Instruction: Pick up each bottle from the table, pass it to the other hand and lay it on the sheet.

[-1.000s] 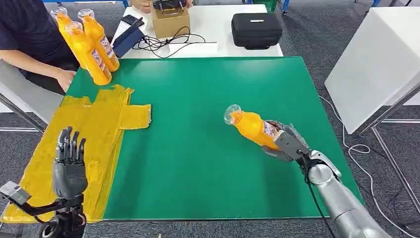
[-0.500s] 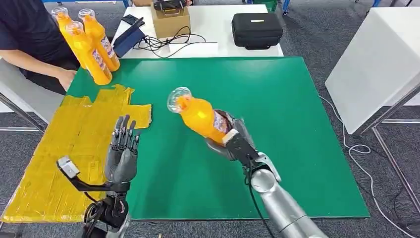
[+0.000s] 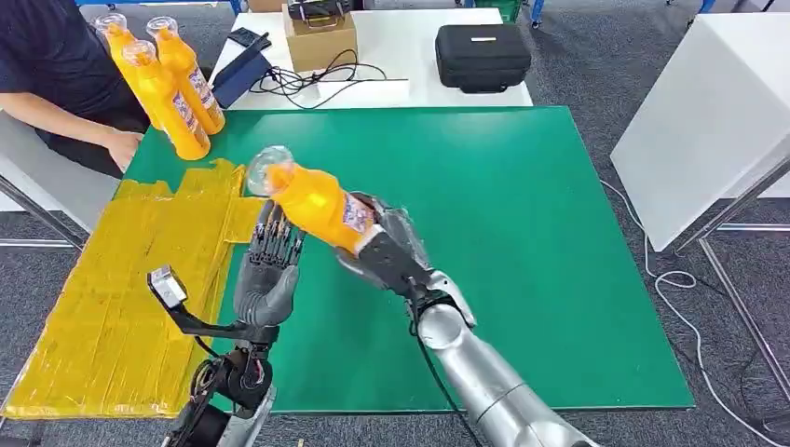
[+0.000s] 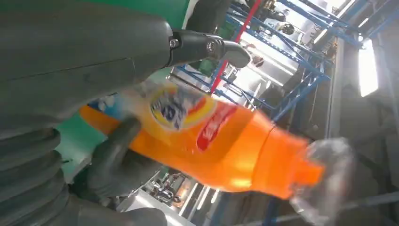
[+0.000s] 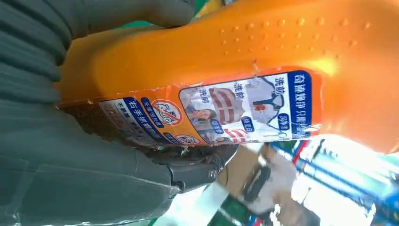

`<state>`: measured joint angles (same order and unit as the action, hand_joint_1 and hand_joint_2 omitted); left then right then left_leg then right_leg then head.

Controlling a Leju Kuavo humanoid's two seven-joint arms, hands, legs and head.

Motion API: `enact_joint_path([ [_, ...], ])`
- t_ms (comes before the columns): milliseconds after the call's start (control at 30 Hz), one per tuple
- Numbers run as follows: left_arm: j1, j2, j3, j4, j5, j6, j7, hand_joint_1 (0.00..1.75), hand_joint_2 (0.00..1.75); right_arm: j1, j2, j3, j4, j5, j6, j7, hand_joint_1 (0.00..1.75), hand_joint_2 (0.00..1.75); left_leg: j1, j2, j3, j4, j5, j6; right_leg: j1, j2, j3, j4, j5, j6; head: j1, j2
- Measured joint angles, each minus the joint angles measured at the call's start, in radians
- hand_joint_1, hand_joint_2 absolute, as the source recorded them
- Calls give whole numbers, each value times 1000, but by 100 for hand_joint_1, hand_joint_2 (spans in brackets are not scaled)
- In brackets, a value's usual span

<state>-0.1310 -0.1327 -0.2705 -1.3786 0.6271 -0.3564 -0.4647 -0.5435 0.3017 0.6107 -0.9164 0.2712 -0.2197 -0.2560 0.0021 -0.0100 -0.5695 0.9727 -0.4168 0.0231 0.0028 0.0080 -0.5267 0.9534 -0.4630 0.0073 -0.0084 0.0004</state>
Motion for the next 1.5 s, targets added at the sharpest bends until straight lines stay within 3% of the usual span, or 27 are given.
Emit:
enact_joint_path([
  [233, 16, -8, -2, -36, -3, 19, 29, 0, 175, -41, 46, 115, 90, -52, -52, 64, 175, 175, 0, 1, 0, 0, 0, 0, 1, 0, 0, 0, 0, 0, 0, 0],
  [767, 130, -27, 96, -133, -76, 52, 44, 0, 175, -28, 49, 393, 120, -62, -79, 150, 175, 175, 0, 1, 0, 0, 0, 0, 0, 1, -1, 0, 0, 0, 0, 0],
  [1067, 163, -32, 129, -144, -105, 28, 51, 0, 175, 0, 49, 401, 119, 84, -102, 160, 175, 175, 0, 1, 0, 0, 0, 0, 0, 1, -1, 0, 0, 0, 0, 0],
  [1500, 149, -35, 137, -144, -168, 37, 81, 5, 175, 19, 54, 371, 110, 120, -101, 164, 175, 175, 0, 1, 0, 0, 0, 0, 0, 1, -2, 0, 0, 0, 0, 0],
])
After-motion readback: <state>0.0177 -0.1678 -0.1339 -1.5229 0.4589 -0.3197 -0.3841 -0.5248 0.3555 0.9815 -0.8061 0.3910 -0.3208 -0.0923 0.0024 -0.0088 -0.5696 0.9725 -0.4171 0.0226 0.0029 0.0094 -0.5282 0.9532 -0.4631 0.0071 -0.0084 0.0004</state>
